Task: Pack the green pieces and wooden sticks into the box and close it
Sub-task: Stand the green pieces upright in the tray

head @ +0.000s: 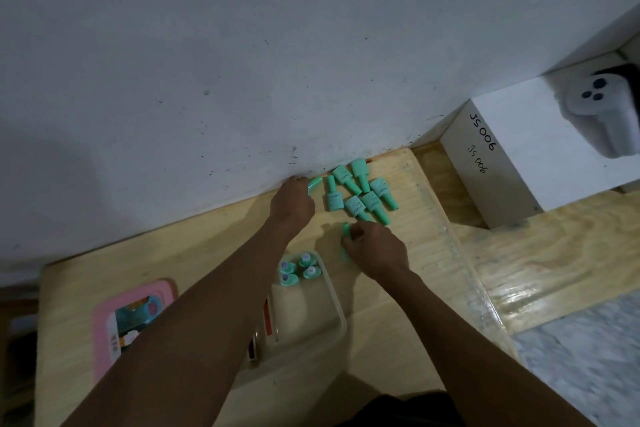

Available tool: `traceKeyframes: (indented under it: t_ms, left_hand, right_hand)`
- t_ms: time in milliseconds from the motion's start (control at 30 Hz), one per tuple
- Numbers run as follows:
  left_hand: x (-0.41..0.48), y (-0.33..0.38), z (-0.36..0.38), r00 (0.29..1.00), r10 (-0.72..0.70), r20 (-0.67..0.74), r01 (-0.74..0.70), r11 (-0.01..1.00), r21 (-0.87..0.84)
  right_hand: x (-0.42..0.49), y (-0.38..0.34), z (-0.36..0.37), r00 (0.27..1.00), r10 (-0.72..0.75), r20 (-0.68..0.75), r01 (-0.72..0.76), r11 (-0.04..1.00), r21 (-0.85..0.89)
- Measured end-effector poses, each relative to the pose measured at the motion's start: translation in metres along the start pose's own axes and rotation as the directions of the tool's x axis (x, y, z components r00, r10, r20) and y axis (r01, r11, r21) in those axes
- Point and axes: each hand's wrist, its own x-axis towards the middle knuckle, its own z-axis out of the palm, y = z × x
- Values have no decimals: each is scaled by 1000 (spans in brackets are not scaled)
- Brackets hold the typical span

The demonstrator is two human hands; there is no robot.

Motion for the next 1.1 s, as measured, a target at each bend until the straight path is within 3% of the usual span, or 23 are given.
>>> traceKeyframes:
  t_ms: [100,200,300,367,433,533,733,967,1033,1100]
  left_hand:
    - [-8,-7,-12,1000,-2,-17,-1,985,-174]
    - [-25,-5,-33,987,-155,-28,125,880,-458]
    - [-47,-7,-50,961,-266,70,217,576,-788]
    - [-66,-10,-61,951,-283,126,223,347,-911]
    - [-87,-14,-66,956,-267,119,188,252,-949]
    - [-120,-17,-66,970,-238,50,112,255,-960]
    - [-167,-23,-60,971,-238,15,89,307,-947]
    - [-203,-38,-53,988,-123,94,123,250,-960]
    - [-212,-38,-52,986,-142,90,131,307,-943]
    - [-219,-39,-51,985,-163,54,123,453,-883]
  right_hand:
    - [-11,6,-5,999,-16,-51,27,973,229]
    - [-24,3,-13,991,-23,-129,75,905,418]
    - [-39,-3,-21,987,-14,-163,105,820,562]
    - [-48,-5,-23,983,-46,-178,143,801,582]
    - [-56,-6,-22,980,-76,-185,171,798,578]
    - [-67,-12,-20,971,-103,-214,210,794,571]
    - [-91,-30,-13,951,-181,-251,290,805,518]
    - [-110,-30,-2,945,-213,-248,304,850,430]
    - [-115,-26,2,942,-225,-248,305,883,356]
    - [-120,-24,7,943,-239,-233,297,920,257]
